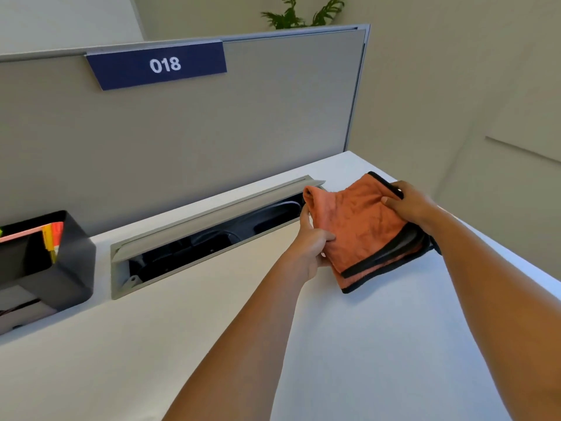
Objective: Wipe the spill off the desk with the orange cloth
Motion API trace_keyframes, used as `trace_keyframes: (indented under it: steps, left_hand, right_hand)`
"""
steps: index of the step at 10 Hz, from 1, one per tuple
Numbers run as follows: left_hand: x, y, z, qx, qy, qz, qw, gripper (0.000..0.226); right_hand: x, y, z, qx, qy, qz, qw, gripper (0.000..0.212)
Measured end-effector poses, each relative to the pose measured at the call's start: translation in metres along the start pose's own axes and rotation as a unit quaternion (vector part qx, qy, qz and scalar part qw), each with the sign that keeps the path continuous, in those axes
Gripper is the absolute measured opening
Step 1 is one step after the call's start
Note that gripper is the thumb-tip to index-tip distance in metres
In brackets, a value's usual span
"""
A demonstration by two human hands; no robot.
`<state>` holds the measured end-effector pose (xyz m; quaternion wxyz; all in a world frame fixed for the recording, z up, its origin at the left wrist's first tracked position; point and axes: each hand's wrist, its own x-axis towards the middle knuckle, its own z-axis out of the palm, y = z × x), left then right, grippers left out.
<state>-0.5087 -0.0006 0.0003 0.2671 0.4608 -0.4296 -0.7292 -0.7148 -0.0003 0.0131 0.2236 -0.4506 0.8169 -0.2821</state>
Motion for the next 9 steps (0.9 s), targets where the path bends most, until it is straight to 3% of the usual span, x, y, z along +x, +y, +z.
trace_keyframes:
  steps: [2, 3, 4, 5, 6, 7, 9]
  left_hand:
    - [0.041, -0.007, 0.027, -0.037, -0.014, 0.010, 0.999, 0.085]
    - [0.056, -0.017, 0.037, -0.008, -0.028, 0.005, 1.000, 0.094]
    - [0.061, -0.029, 0.043, 0.108, -0.019, 0.046, 0.993, 0.107]
    - [0.057, -0.037, 0.050, 0.296, 0.054, 0.115, 0.947, 0.101]
    - [0.053, -0.047, 0.050, 0.465, 0.138, 0.200, 0.851, 0.079]
    - [0.056, -0.059, 0.038, 0.590, 0.118, 0.233, 0.764, 0.058]
    - [0.049, -0.068, 0.014, 0.663, 0.055, 0.226, 0.711, 0.059]
  right_hand:
    - [0.043, 0.013, -0.007, -0.060, 0.070, -0.028, 0.995, 0.045]
    - [0.056, 0.027, -0.004, -0.091, 0.125, -0.027, 0.988, 0.040]
    - [0.062, 0.045, 0.004, -0.140, 0.131, -0.045, 0.980, 0.041]
    - [0.059, 0.064, 0.015, -0.237, 0.129, -0.074, 0.960, 0.042]
    - [0.048, 0.076, 0.021, -0.266, 0.196, -0.146, 0.933, 0.039]
    - [0.038, 0.082, 0.025, -0.268, 0.191, -0.190, 0.925, 0.025]
    - [0.025, 0.080, 0.029, -0.279, 0.099, -0.152, 0.943, 0.035]
